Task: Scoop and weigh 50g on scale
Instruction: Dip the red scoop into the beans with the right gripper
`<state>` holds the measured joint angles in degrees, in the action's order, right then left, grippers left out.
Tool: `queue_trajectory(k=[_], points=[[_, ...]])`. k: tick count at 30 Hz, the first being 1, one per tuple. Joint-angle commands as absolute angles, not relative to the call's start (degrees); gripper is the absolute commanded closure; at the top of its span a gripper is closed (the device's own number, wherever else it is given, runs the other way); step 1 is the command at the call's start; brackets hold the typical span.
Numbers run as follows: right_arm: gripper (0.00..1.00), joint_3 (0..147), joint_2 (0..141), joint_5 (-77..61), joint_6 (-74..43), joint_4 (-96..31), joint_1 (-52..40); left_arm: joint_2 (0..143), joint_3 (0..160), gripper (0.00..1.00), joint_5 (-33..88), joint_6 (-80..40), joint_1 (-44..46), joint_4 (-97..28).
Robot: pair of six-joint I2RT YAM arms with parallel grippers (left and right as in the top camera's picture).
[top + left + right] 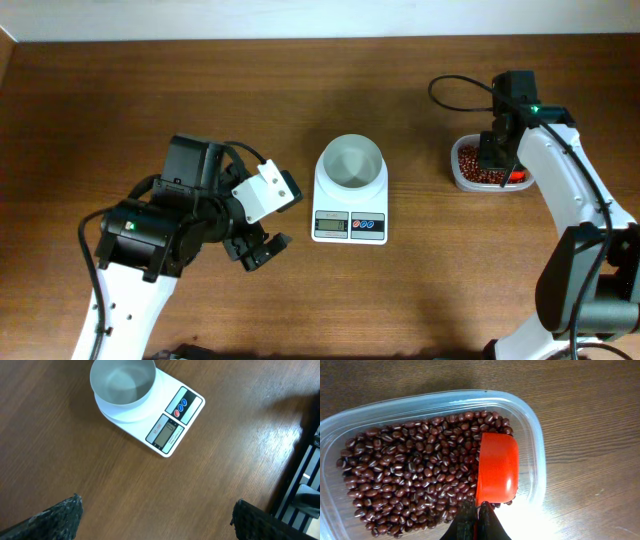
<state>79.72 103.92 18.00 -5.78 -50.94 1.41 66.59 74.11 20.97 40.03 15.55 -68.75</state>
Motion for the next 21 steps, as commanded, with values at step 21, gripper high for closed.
queue_trajectory(k=[21], points=[[0.96, 80.3, 105.4, -7.9, -3.1, -53.7, 13.6, 66.3, 75.0, 0.01, 21.0, 39.7, 15.2, -68.6]])
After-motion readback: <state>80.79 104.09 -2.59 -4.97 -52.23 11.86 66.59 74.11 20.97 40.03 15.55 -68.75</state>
